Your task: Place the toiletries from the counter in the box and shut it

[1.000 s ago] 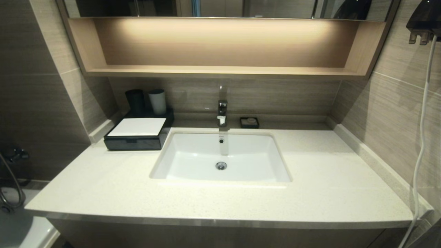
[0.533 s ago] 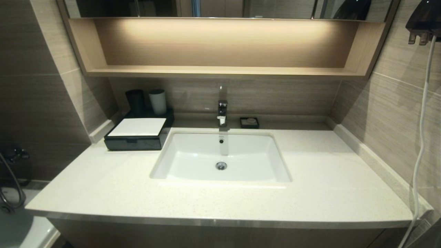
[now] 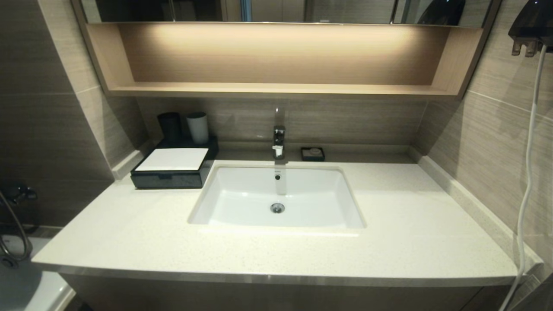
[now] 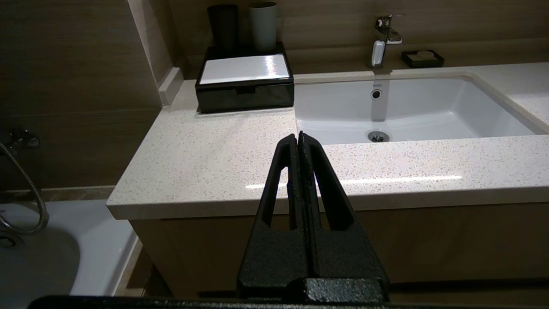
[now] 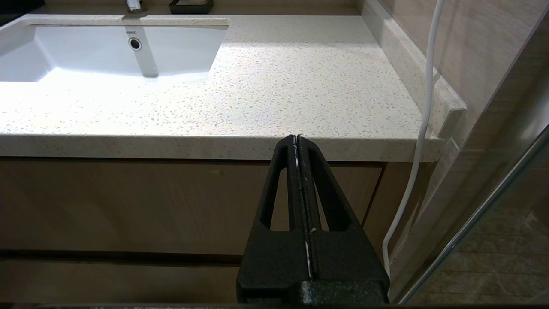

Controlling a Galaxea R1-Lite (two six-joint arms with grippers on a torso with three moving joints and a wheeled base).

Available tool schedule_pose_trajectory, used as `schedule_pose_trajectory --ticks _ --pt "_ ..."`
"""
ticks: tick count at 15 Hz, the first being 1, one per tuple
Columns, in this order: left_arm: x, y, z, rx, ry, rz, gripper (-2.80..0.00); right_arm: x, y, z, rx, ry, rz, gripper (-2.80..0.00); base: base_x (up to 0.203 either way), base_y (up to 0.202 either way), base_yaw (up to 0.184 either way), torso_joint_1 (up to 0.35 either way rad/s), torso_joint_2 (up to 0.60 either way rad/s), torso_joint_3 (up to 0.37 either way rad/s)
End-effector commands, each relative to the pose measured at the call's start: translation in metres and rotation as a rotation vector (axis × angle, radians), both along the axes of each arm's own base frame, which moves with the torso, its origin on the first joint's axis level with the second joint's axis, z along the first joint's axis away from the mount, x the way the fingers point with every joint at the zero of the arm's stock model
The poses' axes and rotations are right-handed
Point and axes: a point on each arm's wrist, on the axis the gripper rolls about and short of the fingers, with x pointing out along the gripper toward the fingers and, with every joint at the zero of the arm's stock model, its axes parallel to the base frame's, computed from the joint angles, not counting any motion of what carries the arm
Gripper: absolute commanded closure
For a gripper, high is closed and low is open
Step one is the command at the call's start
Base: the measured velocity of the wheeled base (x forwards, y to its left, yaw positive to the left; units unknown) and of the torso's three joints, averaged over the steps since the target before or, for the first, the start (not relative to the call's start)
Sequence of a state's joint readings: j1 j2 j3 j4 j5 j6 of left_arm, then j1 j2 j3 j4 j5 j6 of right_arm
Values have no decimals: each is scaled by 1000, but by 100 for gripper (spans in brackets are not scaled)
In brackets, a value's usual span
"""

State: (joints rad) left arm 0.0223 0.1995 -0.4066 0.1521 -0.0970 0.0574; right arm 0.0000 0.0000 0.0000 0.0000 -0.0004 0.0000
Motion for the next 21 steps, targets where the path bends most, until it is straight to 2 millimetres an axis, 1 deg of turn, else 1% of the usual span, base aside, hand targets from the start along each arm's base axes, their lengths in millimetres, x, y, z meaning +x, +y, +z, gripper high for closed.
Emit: schedule_pose_trajectory --ticks 1,2,6,11,16,21 --pt "-8 0 -10 2 -38 -9 0 0 0 0 0 0 0 0 0 0 0 0 0 0" --pt "-9 0 -17 3 -41 -11 0 0 0 0 0 0 0 0 0 0 0 0 0 0" --pt "-8 1 -20 1 -54 -10 0 0 0 0 0 -1 0 0 0 0 0 0 0 0" --pt "1 1 -35 1 -75 15 0 0 0 0 0 0 0 0 0 0 0 0 0 0" --pt "16 1 -71 6 1 17 0 0 0 0 0 0 0 0 0 0 0 0 0 0" --pt "21 1 -85 -1 22 16 0 0 0 0 0 0 0 0 0 0 0 0 0 0"
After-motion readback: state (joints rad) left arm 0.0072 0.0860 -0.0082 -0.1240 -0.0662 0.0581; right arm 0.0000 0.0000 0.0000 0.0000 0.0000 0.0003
